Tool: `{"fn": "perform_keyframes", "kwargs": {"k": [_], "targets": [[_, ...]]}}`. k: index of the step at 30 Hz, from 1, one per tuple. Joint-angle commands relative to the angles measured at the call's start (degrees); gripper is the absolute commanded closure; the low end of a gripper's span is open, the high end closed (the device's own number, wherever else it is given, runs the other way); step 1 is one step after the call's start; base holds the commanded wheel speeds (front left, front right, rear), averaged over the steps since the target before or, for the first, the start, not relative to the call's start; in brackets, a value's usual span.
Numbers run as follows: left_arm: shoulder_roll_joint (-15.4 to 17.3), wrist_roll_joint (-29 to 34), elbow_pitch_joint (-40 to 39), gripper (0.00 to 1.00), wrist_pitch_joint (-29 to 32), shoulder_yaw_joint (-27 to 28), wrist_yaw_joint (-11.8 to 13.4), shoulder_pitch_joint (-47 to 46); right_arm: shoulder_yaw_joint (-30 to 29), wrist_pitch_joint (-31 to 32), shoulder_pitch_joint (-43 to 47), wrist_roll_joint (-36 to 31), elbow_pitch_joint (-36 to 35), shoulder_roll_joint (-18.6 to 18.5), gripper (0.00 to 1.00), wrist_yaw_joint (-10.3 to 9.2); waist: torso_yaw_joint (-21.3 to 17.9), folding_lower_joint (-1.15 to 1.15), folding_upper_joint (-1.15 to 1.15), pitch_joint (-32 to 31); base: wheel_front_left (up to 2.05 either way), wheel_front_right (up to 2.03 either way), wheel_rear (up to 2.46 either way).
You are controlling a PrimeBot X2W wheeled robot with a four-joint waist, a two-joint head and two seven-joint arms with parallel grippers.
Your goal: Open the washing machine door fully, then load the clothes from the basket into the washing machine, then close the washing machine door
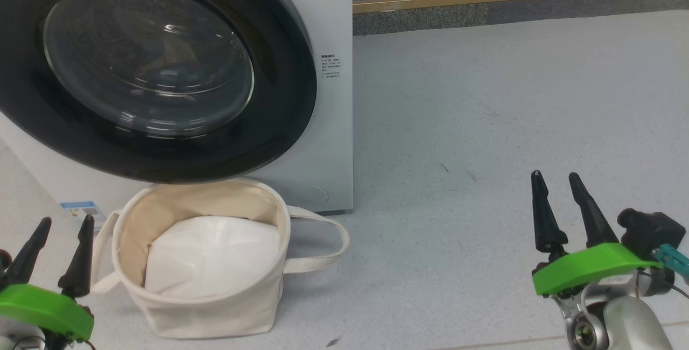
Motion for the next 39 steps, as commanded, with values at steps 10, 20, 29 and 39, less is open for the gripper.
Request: {"fn": "perform_keyframes", "kwargs": {"k": [10, 20, 29, 39], "targets": [[3.4, -0.7, -1.2, 0.0, -0.6, 2.7, -0.2, -3.0, 0.9, -0.2, -1.7, 0.3, -1.8, 0.0, 0.0, 0.01, 0.3, 0.0, 0.0, 0.1, 0.0, 0.0, 0.0], [3.8, -0.6, -0.9, 0.0, -1.0, 2.6, -0.3, -3.3, 1.0, -0.3, -1.8, 0.5, -1.6, 0.0, 0.0, 0.01, 0.4, 0.0, 0.0, 0.3, 0.0, 0.0, 0.0], [3.8, -0.8, -0.7, 0.0, -1.4, 2.6, -0.4, -3.5, 1.2, -0.4, -1.8, 0.4, -1.5, 0.0, 0.0, 0.01, 0.5, 0.0, 0.0, 0.4, 0.0, 0.0, 0.0], [3.8, -1.0, -0.7, 0.0, -1.6, 2.4, -0.4, -3.4, 1.2, -0.4, -1.7, 0.3, -1.4, 0.0, 0.0, 0.01, 0.6, 0.0, 0.0, 0.2, 0.0, 0.0, 0.0]]}}
